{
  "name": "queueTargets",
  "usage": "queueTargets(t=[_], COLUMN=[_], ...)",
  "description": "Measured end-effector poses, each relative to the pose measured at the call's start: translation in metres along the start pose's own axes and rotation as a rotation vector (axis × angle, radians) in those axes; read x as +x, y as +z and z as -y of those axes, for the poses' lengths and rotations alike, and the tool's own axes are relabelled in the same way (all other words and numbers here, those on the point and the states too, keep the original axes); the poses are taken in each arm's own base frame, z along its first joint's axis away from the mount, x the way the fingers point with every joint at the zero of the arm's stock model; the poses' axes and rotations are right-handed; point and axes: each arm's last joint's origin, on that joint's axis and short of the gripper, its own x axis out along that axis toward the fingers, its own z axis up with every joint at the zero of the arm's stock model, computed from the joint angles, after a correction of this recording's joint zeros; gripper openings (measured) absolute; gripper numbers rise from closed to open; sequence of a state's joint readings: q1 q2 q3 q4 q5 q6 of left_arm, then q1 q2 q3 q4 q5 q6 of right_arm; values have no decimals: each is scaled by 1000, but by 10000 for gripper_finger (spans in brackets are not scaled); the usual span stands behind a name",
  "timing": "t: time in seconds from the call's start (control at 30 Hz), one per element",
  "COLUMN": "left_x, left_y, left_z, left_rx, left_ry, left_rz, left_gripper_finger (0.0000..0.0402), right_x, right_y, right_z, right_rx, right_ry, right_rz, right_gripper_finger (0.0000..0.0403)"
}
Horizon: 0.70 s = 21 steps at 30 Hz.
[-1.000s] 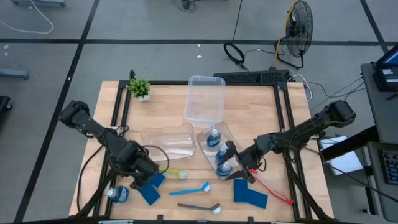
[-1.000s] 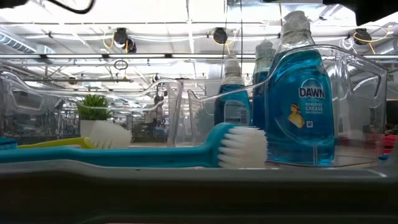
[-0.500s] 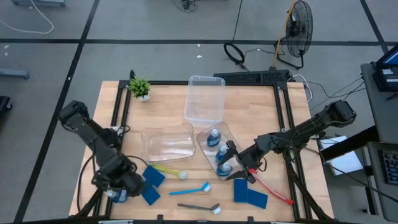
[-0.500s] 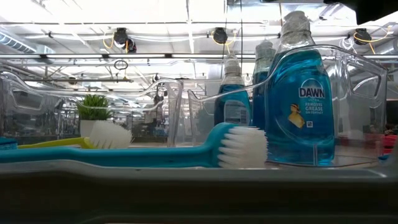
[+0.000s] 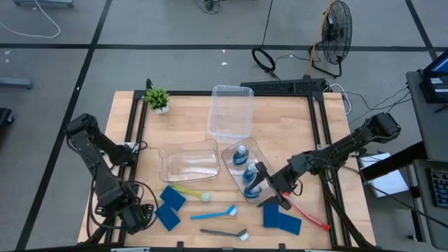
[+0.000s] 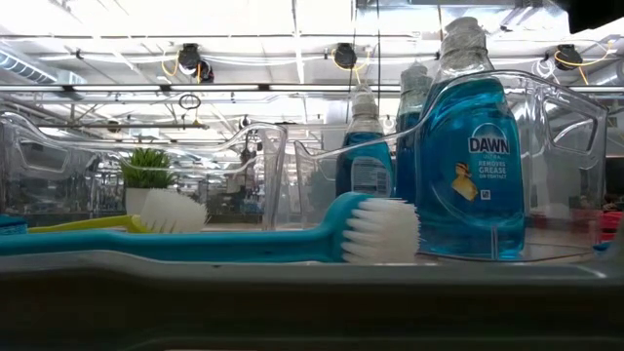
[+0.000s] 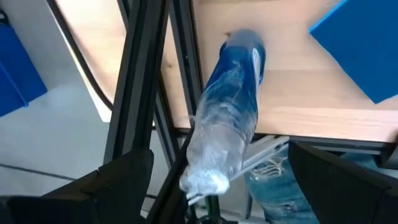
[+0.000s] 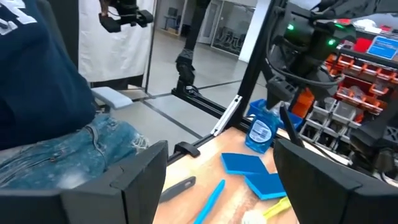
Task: Pick & Place Kitchen Sink Supplies
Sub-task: Put the blue soap dispenser into the right transparent bin
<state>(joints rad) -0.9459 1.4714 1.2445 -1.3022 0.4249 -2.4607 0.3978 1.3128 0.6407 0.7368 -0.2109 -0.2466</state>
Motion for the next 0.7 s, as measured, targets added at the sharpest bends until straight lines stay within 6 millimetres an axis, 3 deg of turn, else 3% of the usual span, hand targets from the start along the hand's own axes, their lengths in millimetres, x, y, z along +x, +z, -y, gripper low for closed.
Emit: queueTargets(t=[0.37, 0.7], left_x=[25, 30], left_y=[1, -6], left_z=[9, 2], left_rx=[40, 61], left_ry=[-56, -120], left_rz=[-30, 14], left_gripper_finger=[368, 272], right_x=[1, 1], right_y=[2, 2], right_z=[-8, -8], right_rx=[-2, -9], right_ry=[29, 26], right_rz=[7, 7], right_gripper_finger=[279, 279])
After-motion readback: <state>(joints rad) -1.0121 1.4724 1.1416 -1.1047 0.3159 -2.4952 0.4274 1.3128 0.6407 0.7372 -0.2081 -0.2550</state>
